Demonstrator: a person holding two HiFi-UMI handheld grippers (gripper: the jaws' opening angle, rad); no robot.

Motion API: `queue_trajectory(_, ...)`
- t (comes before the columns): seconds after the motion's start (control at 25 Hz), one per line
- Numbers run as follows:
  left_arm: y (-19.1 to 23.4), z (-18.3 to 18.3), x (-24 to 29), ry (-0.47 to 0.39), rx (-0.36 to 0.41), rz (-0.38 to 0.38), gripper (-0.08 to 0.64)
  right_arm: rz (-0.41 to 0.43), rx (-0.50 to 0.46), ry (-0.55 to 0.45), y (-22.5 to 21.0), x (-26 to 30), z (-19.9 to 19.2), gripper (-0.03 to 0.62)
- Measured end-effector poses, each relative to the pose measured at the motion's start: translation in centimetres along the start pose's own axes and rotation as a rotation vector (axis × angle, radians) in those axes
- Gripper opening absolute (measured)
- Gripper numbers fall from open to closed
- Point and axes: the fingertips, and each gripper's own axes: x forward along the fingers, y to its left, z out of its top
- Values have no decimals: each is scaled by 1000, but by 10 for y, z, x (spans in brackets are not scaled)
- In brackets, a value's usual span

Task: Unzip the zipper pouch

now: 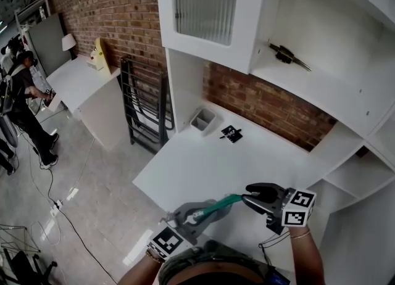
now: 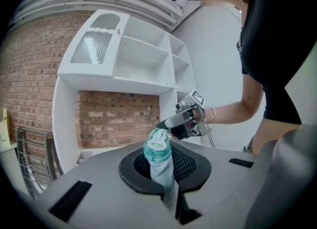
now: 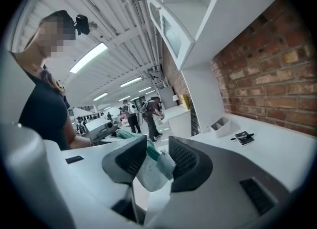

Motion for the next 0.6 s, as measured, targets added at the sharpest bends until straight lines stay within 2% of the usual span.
queue_trajectory(0.2,22,-1,-7,-15,-70,126,9,-208,25,-90,-28,-14,14,138)
queue_trajectory(0.32,34,1,-10,-17,-81,198,9,-246,43,-164,-19,-13,26,138)
queue_trajectory(0.4,39,-1,-10,8,-63,234,9,-243,3,-172,-3,-4,30,138)
queue_trajectory(0.6,47,0,-10,31,-42,298,9,-253,-197,-159,44,22,39,138)
